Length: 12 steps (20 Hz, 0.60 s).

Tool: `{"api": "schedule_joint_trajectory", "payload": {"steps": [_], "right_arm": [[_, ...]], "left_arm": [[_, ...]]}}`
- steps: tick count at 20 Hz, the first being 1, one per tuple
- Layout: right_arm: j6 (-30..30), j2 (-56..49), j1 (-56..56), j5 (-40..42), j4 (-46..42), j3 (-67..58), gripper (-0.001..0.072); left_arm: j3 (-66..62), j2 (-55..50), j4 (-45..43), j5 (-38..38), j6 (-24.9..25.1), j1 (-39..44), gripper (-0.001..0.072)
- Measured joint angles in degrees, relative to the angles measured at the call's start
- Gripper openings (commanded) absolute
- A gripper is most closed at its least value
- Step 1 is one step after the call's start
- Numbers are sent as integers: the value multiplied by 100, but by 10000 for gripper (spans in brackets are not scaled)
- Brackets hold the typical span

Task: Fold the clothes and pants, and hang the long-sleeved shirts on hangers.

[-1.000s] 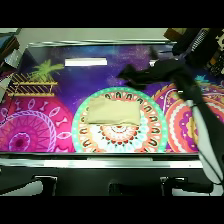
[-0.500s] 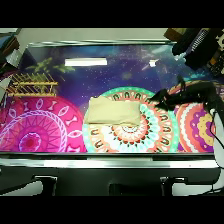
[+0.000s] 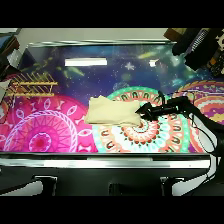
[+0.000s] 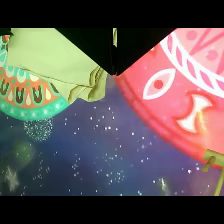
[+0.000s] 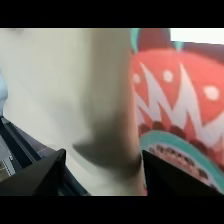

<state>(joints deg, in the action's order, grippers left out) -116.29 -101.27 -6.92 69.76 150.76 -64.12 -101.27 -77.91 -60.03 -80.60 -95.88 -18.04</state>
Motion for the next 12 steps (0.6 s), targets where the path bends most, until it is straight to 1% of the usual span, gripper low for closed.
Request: {"api": "schedule_joint_trajectory", "payload": {"steps": [1, 2, 4, 5, 9, 12], "right_arm": [[-35, -31, 68, -81, 52, 7, 418], [-68, -55, 120, -173, 81, 13, 323], [-98, -85, 203, -365, 111, 17, 57], [-116, -90, 229, -420, 168, 0, 38], [-149, -44, 275, -590, 487, -319, 38], [208, -20, 234, -763, 584, -981, 38]], "left_arm": [[26, 0, 2, 2, 2, 2, 15], [46, 0, 2, 4, 4, 0, 15], [70, 0, 2, 4, 7, 0, 15], [76, 0, 2, 4, 7, 0, 15], [90, 0, 2, 4, 9, 0, 15], [92, 0, 2, 4, 9, 0, 16]]}}
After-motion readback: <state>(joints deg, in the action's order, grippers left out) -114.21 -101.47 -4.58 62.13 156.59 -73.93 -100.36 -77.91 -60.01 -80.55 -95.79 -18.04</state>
